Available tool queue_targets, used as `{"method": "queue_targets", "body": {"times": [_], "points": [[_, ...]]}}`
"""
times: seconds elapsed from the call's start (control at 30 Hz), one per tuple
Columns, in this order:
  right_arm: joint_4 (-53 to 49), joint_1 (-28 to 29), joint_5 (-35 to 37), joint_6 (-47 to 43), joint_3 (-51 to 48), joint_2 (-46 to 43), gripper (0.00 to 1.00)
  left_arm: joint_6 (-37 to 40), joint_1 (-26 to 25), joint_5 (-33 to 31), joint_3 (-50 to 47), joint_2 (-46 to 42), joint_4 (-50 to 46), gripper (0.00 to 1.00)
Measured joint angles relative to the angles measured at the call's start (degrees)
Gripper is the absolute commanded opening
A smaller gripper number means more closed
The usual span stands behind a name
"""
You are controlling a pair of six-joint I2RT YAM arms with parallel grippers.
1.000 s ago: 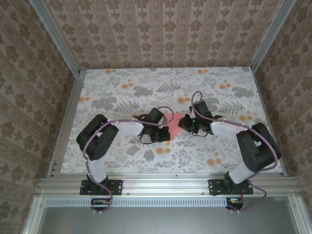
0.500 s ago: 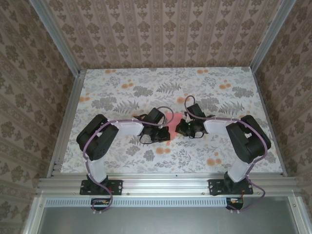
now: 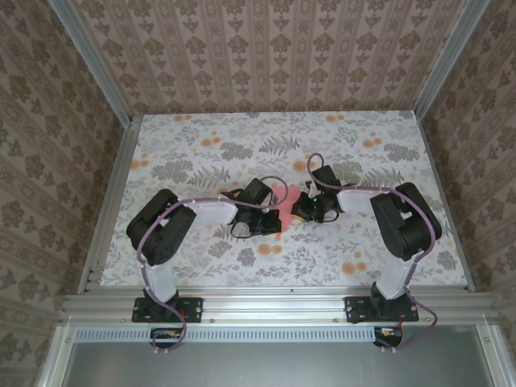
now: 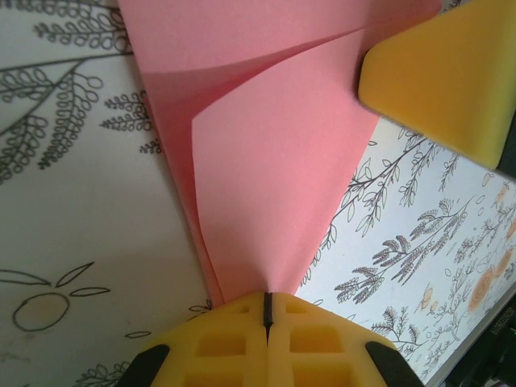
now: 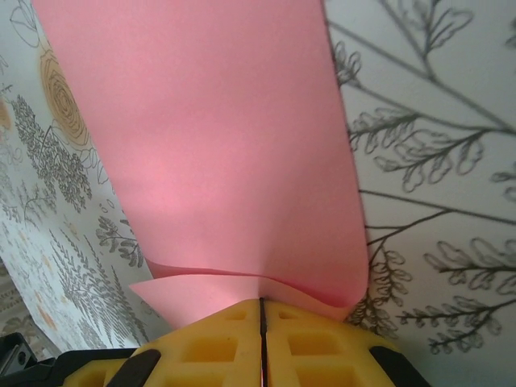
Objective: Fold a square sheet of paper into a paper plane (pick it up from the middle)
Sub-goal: Third fold the triangle at the center of the table.
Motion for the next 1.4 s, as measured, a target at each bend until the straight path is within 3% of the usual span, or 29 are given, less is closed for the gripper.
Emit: {"method": "queue_targets", "body": {"times": [0.3,0.57,0.73,0.83,0.93,1.2,1.4], "points": [[0.0,-4.9,5.1,-2.2,1.6,-0.1,0.11,0.1,0.0,0.0,0.0,0.0,-0.2,0.01],[0.7,-3.0,5.1,-2.4,-3.2,-8.4,0.27,0.1,0.0,0.0,0.3,-0.1,-0.9,0.01],[2.4,1.8,3.9,-1.4,-5.6,-10.1,0.2,0.1,0.0,-0.2,0.3,-0.4,-1.9,0.01],[3.8,4.6,3.2,-0.5,-5.5,-8.2,0.12,0.1,0.0,-0.2,0.3,-0.4,-2.0,0.01],[5.3,5.8,2.0,0.6,-5.2,-4.6,0.1,0.1,0.0,-0.3,0.3,-0.4,-2.0,0.01],[4.7,4.5,0.5,0.5,-2.2,-0.8,0.1,1.1,0.0,-0.3,0.3,-0.5,-2.3,0.01],[3.6,-0.4,0.3,0.1,-1.9,-0.7,0.1,1.6,0.1,-0.8,-0.5,-1.0,-1.5,0.01]]}}
